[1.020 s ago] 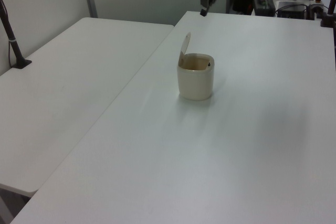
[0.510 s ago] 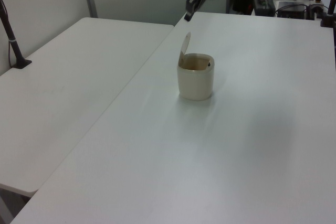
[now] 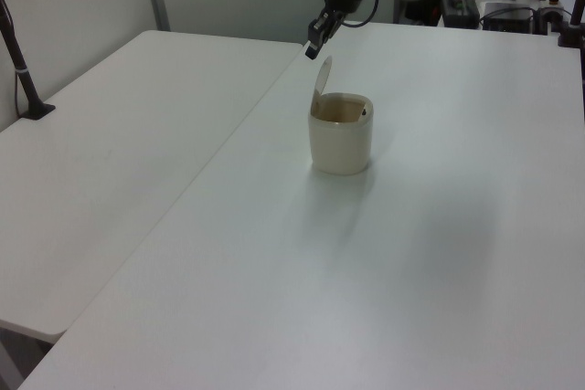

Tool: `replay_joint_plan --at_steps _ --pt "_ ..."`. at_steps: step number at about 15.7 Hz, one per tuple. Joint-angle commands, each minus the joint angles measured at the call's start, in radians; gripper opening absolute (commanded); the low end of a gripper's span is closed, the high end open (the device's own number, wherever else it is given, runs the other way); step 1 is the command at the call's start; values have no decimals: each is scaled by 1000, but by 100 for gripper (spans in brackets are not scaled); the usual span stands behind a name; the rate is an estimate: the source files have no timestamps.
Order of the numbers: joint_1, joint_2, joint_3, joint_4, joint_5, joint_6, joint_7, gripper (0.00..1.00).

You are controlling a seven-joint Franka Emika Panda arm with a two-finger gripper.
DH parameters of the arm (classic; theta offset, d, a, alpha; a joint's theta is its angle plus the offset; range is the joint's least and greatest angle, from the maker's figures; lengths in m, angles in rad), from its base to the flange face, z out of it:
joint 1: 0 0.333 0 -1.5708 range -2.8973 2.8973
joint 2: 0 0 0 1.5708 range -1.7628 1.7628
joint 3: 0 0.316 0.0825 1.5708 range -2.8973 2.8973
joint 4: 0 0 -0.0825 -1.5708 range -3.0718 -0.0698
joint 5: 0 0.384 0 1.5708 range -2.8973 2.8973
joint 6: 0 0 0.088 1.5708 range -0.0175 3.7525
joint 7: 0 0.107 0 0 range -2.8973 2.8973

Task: Close the trash bin
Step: 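Lower the gripper onto the raised lid, pushing it down, then press the lid down flat onto the bin rim with the gripper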

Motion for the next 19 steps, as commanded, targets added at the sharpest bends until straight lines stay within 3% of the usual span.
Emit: replay_joint_plan --at_steps 1,12,19 --pt "10 -16 -10 -8 -25 -155 20 0" --pt "13 -9 -8 -61 -25 -247 -5 0" --pt "35 65 -8 -70 -27 -242 -3 0"
